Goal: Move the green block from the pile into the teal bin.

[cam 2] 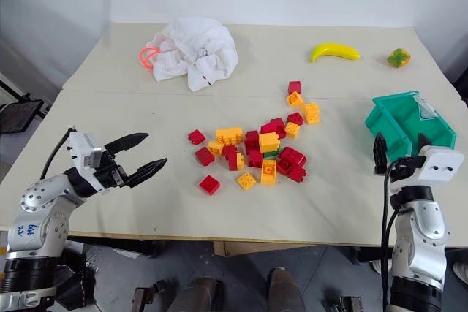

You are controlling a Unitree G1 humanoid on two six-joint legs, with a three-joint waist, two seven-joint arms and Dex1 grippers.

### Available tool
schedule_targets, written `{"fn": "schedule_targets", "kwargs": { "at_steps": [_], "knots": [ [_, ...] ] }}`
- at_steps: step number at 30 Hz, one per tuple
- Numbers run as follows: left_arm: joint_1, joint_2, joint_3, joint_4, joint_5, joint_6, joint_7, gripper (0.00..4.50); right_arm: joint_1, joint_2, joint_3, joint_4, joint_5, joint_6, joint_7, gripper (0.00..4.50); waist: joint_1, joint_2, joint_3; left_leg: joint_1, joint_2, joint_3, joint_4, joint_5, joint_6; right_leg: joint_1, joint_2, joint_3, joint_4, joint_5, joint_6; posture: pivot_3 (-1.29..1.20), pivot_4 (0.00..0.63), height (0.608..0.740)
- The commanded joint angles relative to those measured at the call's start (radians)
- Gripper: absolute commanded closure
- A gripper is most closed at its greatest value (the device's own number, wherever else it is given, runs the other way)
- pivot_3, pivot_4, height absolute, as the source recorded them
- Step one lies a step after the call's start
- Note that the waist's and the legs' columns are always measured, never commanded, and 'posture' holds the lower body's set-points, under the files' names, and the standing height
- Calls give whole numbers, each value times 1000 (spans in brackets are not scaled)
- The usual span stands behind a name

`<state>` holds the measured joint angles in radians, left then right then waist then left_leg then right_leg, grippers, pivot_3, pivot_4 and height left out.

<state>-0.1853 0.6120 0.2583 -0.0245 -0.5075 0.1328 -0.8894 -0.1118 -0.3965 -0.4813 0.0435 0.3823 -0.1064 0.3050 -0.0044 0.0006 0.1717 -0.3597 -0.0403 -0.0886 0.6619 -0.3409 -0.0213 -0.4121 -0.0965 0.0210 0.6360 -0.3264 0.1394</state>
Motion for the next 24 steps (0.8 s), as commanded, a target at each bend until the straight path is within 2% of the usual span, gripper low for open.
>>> {"fn": "schedule_targets", "kwargs": {
  "at_steps": [1,14,21,24],
  "knots": [
    [-16,1,24,-17,-15,-3,7,0,-8,-22,-26,-10,13,-13,6,20,0,0,0,0,0,0,0,0,0,0,0,0,0,0,0,0,150,740],
    [-28,-7,14,-35,-39,42,-4,0,-31,-44,-8,-6,39,4,68,20,0,0,0,0,0,0,0,0,0,0,0,0,0,0,0,0,150,740],
    [-86,15,21,54,-17,25,-25,0,-40,-136,108,-93,96,75,307,20,-1,0,0,0,0,0,0,0,0,0,0,0,0,0,0,0,150,740],
    [-92,39,23,78,-10,17,-55,0,-41,-171,119,-127,142,115,379,571,0,0,0,0,0,0,0,0,0,0,0,0,0,0,0,0,150,740]
  ]
}}
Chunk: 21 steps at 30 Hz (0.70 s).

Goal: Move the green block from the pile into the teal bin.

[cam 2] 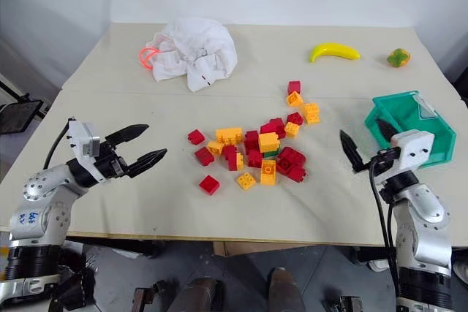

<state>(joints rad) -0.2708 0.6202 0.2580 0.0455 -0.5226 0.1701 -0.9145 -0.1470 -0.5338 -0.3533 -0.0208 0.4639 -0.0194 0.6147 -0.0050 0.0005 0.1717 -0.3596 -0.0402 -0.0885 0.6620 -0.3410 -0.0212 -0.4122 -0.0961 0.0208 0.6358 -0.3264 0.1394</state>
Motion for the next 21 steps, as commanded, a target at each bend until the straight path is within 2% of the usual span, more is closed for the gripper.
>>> {"fn": "schedule_targets", "kwargs": {
  "at_steps": [1,5,12,16,21],
  "knots": [
    [-4,42,24,12,7,-24,-42,0,1,-49,-1,-82,82,50,105,839,1,0,0,0,0,0,0,0,0,0,0,0,0,0,0,0,150,740],
    [-2,72,40,32,8,-39,-71,0,43,-137,65,-132,99,93,288,2105,2,0,0,0,0,-1,0,0,0,1,-1,-1,-1,0,0,0,150,740],
    [63,118,34,31,-3,-60,-194,0,59,-194,162,-164,98,119,471,4389,1,0,0,0,1,-2,0,0,0,2,-3,-2,-4,0,0,0,150,740],
    [91,121,11,-1,38,-150,-239,0,37,-179,228,-127,69,103,534,4475,3,0,0,-1,2,-3,0,-1,0,2,-3,-3,-6,0,0,0,150,740],
    [75,121,8,-29,11,-97,-233,0,-58,-123,326,-58,1,153,490,4475,3,-1,0,-1,2,-3,1,-1,0,3,-4,-3,-7,1,-1,0,150,740]
  ]
}}
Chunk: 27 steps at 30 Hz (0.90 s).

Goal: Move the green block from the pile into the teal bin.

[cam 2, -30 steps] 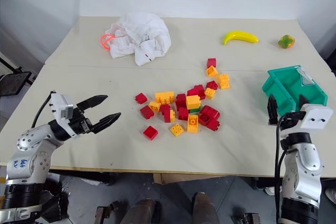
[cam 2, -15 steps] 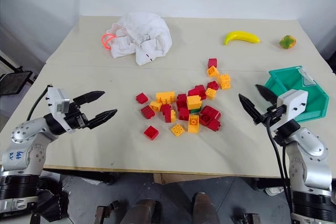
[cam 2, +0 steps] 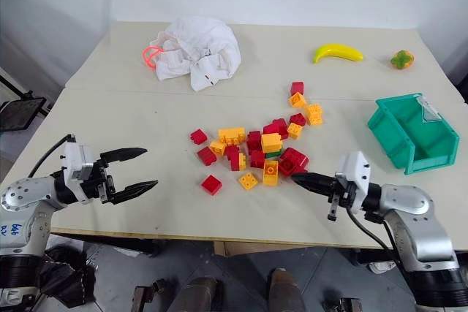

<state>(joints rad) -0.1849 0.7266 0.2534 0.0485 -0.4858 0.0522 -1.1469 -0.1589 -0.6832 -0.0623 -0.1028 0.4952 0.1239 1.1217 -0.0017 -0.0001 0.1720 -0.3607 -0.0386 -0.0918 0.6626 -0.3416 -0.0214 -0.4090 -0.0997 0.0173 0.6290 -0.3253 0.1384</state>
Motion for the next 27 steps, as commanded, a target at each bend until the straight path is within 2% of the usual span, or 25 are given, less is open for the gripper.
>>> {"fn": "schedule_targets", "kwargs": {
  "at_steps": [1,4,9,17,22,25,27],
  "knots": [
    [-15,12,12,-23,-20,19,3,0,-81,54,62,53,-59,1,-37,4475,-1,0,0,0,0,0,0,0,0,0,0,0,0,0,0,0,150,740],
    [-14,-3,7,-14,-5,15,19,0,-208,153,143,160,-152,-7,-107,4475,-14,0,0,0,1,0,0,0,-1,-1,1,0,0,0,0,0,150,740],
    [1,-19,-3,-38,-7,24,33,0,-383,286,150,304,-183,47,-221,4475,-25,0,0,-3,1,-2,0,0,-1,-4,1,-3,1,0,0,0,150,740],
    [2,-43,2,-60,-21,44,72,0,-578,285,122,562,-242,-25,-215,4475,-27,0,0,-9,-2,-9,2,0,-1,-5,1,-10,1,0,0,0,150,740],
    [-13,-60,-23,-63,-12,44,78,0,-680,264,133,811,-337,-98,-241,4475,-30,0,0,-9,-2,-8,2,0,-1,-5,2,-10,1,0,0,0,150,740],
    [-27,-72,-38,-65,-9,45,81,0,-698,234,139,927,-378,-172,-218,4475,-30,0,0,-8,-2,-8,3,0,-2,-5,2,-10,1,0,0,0,150,740],
    [-28,-76,-46,-68,-7,43,79,0,-684,222,142,930,-382,-206,-174,4475,-29,0,0,-8,-2,-8,3,0,-2,-4,2,-11,1,0,0,0,150,740]
  ]
}}
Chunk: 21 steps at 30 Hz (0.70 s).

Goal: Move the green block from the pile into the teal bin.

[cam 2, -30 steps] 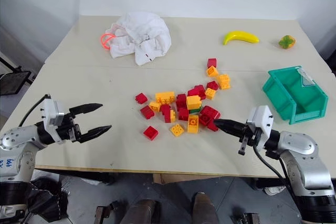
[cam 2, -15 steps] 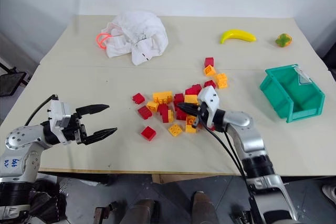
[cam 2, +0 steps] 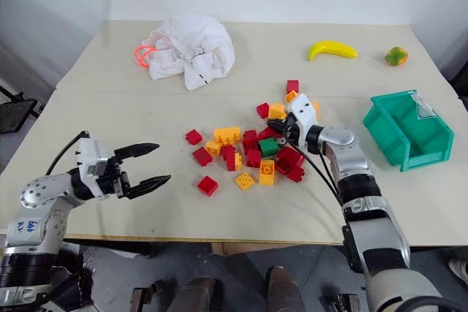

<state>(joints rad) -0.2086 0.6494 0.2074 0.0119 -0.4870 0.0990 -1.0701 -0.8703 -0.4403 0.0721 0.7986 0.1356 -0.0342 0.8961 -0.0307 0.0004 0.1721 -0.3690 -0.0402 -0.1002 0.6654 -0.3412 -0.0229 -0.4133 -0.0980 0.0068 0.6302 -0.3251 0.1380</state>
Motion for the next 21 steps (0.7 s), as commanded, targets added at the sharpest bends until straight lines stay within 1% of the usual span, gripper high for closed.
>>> {"fn": "schedule_targets", "kwargs": {
  "at_steps": [1,6,11,14,17,20,21],
  "knots": [
    [-1,-3,-3,-36,-8,-1,4,0,45,-24,1,-3,-6,-50,81,4475,0,0,0,0,0,0,0,0,0,0,0,0,0,0,0,0,150,740],
    [22,-10,-2,-57,-12,6,14,0,176,-71,-3,-225,51,-46,224,4475,-1,0,0,0,1,0,0,0,0,0,0,0,4,0,0,0,150,740],
    [36,-8,2,-65,-14,11,14,0,284,-135,-74,-358,104,-25,231,4475,4,0,0,0,0,0,1,0,0,0,0,0,5,0,0,0,150,740],
    [32,-8,3,-61,-16,11,11,0,335,-182,-154,-390,143,-33,210,4475,7,0,0,0,0,0,2,0,0,0,-1,1,4,0,0,0,150,740],
    [30,-5,2,-60,-17,9,0,0,426,-254,-256,-464,217,-29,247,4475,14,0,0,-1,-1,0,1,0,0,0,-1,1,1,0,0,0,150,740],
    [29,2,7,-58,-22,7,-13,0,527,-322,-360,-567,326,75,277,4475,26,0,0,0,0,0,0,0,0,1,-1,0,0,0,0,0,150,740],
    [28,3,9,-57,-22,6,-18,0,556,-343,-387,-589,347,105,276,4305,28,0,0,0,0,0,0,0,0,1,-1,0,-1,0,0,0,150,740]
  ]
}}
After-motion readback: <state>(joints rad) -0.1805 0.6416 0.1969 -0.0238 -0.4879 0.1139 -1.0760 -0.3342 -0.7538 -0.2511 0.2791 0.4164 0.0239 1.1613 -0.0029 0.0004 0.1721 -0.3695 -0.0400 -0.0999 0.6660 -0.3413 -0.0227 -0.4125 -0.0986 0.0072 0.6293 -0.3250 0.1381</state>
